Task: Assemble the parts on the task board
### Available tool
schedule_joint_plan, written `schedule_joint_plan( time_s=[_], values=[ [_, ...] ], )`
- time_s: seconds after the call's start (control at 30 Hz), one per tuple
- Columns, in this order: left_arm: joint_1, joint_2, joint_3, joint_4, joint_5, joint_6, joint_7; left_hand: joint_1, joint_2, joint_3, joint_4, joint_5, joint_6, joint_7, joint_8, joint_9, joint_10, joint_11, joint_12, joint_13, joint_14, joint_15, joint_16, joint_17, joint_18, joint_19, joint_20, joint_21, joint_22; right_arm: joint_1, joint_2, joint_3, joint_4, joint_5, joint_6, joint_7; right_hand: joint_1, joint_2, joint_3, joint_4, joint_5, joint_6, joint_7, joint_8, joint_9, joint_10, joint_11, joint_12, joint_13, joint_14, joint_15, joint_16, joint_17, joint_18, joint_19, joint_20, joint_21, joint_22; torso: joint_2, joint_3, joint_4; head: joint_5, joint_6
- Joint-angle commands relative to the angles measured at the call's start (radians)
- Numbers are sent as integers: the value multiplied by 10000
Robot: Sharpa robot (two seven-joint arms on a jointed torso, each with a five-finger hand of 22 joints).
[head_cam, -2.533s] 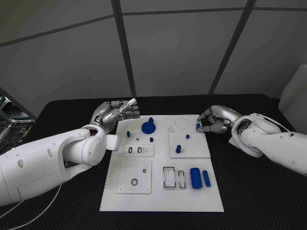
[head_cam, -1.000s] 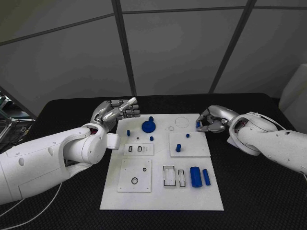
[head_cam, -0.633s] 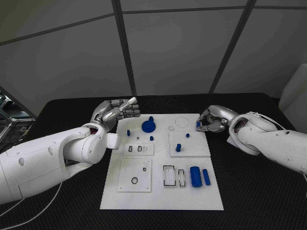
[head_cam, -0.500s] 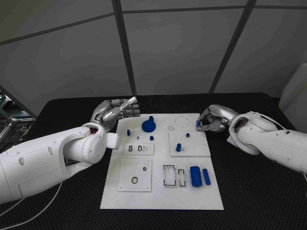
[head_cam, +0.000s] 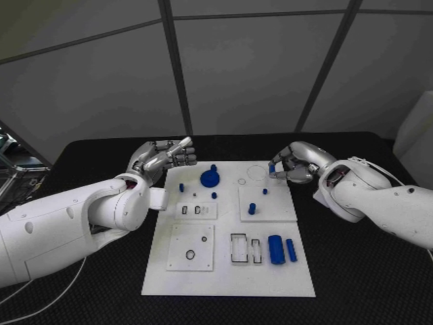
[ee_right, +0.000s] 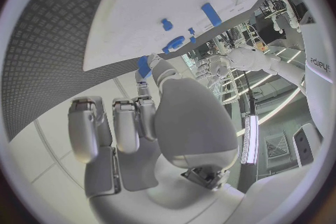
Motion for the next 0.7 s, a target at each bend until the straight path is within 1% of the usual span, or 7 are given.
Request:
schedule_joint_plan(
  time_s=[0.03,0.2,0.37,0.5,0.57,0.6,0.7],
  values=[
    [15,-4,9,-15,-50,132,10,5,67,-8,-67,15,-68,24,-40,-13,-97,-2,-65,-14,-68,12,-68,14,-49,-62,22,-49,-14,29,39,48,715,-200,-544,-832,41,154,69,20,-6,105,-67,15,93,379,-62,40,1687,997,-74,48,2281,-22,902,-72,37,2444,-34,-12,18,58,-35],
    [17,42,9,-97,-50,143,1,4,67,-7,-67,15,-69,24,-41,-12,-97,-2,-65,-14,-68,13,-69,14,-49,-62,23,-49,-14,31,529,87,1583,-1278,-387,-1903,28,153,83,19,-21,77,-56,0,90,353,-54,-1,1653,991,-71,35,2254,-20,895,-75,33,2436,-39,-19,30,117,-39],
    [23,114,11,-263,-50,148,20,4,68,-7,-68,15,-69,24,-41,-12,-97,-2,-65,-14,-67,13,-70,14,-49,-62,23,-49,-15,31,1285,52,1791,-1789,-83,-2669,20,146,95,13,-48,62,-49,-9,90,340,-50,-22,1636,988,-68,30,2244,-19,890,-76,30,2431,-56,-37,67,186,-87],
    [31,143,12,-381,-50,135,33,4,68,-7,-68,15,-69,24,-41,-12,-97,-2,-65,-14,-67,13,-70,14,-49,-62,23,-49,-15,30,1852,-101,1757,-2031,127,-2999,13,132,100,7,-64,48,-44,-17,89,336,-46,-30,1630,988,-65,28,2240,-18,888,-77,28,2428,-52,-27,38,293,-125],
    [35,148,12,-417,-50,131,39,4,68,-7,-68,15,-69,24,-41,-12,-97,-2,-65,-14,-67,13,-70,14,-49,-62,23,-49,-15,28,2124,-227,1727,-2115,226,-3108,5,120,101,4,-70,38,-40,-23,89,330,-43,-40,1622,987,-64,26,2236,-18,886,-77,27,2426,-41,-26,34,321,-133],
    [37,153,12,-431,-50,130,39,4,68,-7,-68,15,-69,24,-41,-12,-97,-2,-65,-14,-67,13,-70,14,-49,-62,23,-49,-15,26,2236,-277,1711,-2149,266,-3154,5,120,101,4,-70,38,-40,-23,89,330,-43,-40,1622,987,-64,26,2236,-18,886,-77,27,2426,-31,-20,33,324,-137],
    [42,173,12,-459,-49,131,39,3,72,-5,-69,15,-68,24,-39,-12,-96,-3,-64,-13,-62,12,-72,16,-48,-62,23,-48,-15,6,2539,-378,1629,-2266,372,-3257,-12,110,103,7,-76,24,-32,-32,87,328,-36,-44,1619,986,-61,26,2234,-17,884,-76,26,2423,-29,-28,52,303,-153]
  ],
)
